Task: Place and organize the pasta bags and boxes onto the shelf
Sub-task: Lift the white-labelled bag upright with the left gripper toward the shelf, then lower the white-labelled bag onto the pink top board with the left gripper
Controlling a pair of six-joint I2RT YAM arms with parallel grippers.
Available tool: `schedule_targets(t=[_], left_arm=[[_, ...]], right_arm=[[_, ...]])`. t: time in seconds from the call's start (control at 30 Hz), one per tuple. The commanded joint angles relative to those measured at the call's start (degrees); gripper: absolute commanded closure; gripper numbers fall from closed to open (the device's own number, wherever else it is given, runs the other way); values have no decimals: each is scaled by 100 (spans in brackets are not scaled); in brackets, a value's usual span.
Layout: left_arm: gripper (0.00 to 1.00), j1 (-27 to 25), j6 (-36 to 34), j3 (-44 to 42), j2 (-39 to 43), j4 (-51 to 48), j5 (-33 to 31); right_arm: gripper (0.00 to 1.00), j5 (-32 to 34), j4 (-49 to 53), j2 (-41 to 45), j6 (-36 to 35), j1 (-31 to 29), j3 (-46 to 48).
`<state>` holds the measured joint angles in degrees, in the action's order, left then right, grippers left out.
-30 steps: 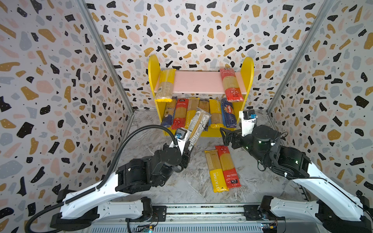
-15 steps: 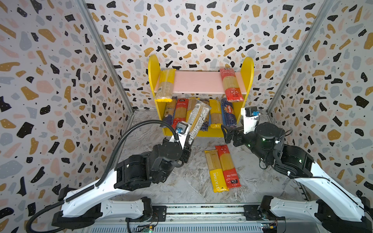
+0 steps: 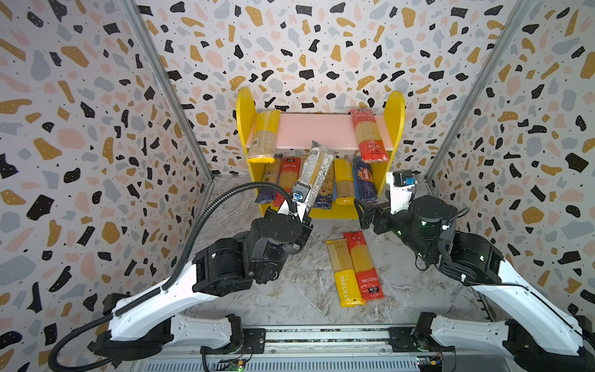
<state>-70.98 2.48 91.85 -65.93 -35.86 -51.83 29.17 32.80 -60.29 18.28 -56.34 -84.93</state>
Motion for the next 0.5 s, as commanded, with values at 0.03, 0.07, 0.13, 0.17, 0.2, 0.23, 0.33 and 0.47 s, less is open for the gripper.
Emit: schedule_targets(t=[0.03, 0.07, 0.13, 0.17, 0.2, 0.23, 0.33, 0.47], left_arm=[[100, 400, -323, 607, -79, 1260, -138], [100, 554, -327, 667, -148, 1274, 24], [100, 862, -295, 765, -275, 1316, 335], [100, 1043, -275, 818, -345, 1347, 553], [100, 1204, -259, 873, -425, 1392, 725], [100, 1328, -249, 938, -501, 1413, 824], [100, 1659, -293, 1223, -787, 1516, 1062], [100, 2139, -325, 1759, -1237, 1582, 1473]], right_arm=[[1, 40, 12, 132, -85, 42, -163], [1, 46, 8, 136, -104, 53, -165], [1, 45, 8, 135, -124, 83, -162], [1, 50, 8, 147, -143, 103, -160], [1, 45, 7, 152, -164, 122, -162], [1, 45, 7, 164, -175, 146, -165], [1, 17, -19, 198, -219, 217, -170], [1, -43, -10, 175, -285, 355, -206]])
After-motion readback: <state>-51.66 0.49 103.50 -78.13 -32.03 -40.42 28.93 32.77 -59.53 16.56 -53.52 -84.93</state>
